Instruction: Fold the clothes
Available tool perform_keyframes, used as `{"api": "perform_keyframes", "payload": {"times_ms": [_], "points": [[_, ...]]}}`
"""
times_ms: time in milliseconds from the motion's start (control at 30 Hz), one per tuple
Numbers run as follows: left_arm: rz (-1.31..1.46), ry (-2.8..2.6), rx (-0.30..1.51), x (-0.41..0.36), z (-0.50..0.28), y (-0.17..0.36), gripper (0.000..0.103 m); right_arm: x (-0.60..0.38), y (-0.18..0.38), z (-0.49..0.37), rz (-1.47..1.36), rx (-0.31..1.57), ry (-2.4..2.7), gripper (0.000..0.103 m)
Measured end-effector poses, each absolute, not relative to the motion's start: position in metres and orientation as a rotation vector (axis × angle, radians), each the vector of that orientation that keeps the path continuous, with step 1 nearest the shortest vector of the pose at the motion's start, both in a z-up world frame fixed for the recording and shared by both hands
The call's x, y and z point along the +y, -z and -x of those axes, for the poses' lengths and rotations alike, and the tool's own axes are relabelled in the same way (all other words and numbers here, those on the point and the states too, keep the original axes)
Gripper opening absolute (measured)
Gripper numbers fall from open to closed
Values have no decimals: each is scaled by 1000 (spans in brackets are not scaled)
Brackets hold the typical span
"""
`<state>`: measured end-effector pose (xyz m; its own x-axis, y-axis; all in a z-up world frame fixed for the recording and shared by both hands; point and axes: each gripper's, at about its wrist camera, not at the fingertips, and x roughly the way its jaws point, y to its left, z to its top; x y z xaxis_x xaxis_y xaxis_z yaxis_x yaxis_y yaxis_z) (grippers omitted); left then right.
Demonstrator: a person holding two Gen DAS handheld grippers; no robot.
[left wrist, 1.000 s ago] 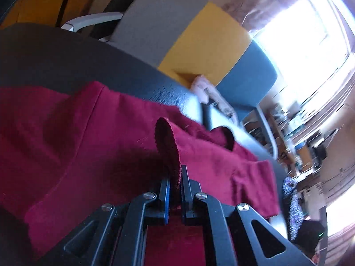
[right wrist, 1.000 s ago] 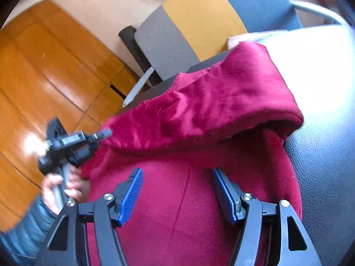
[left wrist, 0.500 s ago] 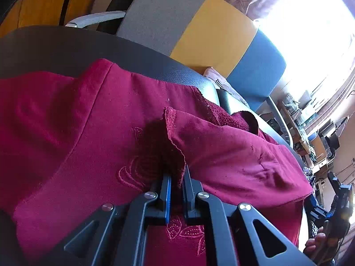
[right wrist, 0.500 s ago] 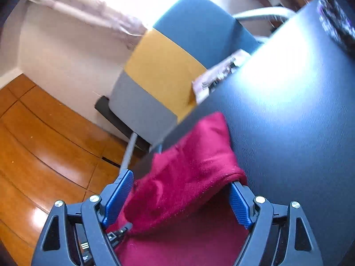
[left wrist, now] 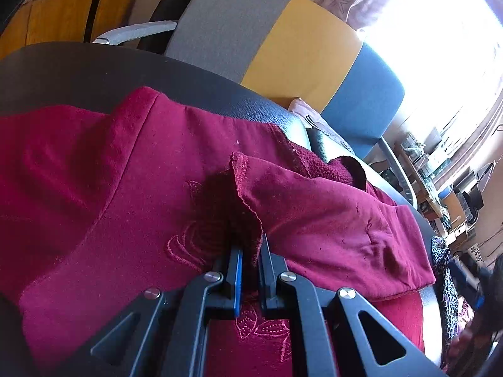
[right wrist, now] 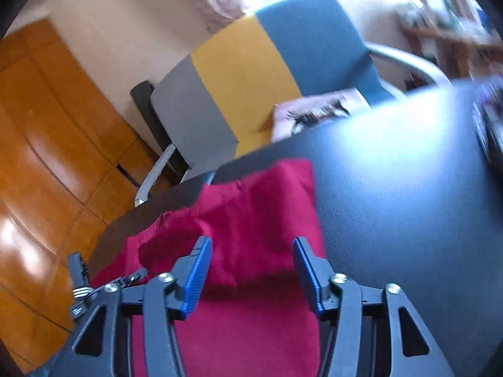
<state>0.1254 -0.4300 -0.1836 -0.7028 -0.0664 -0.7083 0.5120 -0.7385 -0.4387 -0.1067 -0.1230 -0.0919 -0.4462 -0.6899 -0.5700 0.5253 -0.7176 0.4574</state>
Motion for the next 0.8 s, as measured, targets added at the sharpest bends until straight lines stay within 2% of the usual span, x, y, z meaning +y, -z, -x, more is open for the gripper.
{"api": "perform_keyframes", "payload": {"times_ms": [167,267,367,467,500,633,700,800], "points": [[-983,2464,916,-430,-129,183,8,-170,105,149,-1101,-207,2128,53],[-969,2466,935,-429,-133,184,8,-178,131,163,-1186,-69,2312,52],[-957,2466,960,-429,-130,186,8,-152,157,146,-1124,-100,2361,50],[-956,2466,948,-428,-131,186,8,-151,157,133,-1101,-39,2386,51],[-958,2465,938,-427,-131,186,8,-153,157,134,-1108,-21,2386,53],[-970,2457,863,-422,-125,184,8,-176,158,130,-1088,136,2379,76],[-978,2453,817,-418,-120,183,8,-182,161,130,-1079,219,2399,78],[-990,2454,758,-415,-111,181,9,-180,167,136,-1078,232,2413,79]]}}
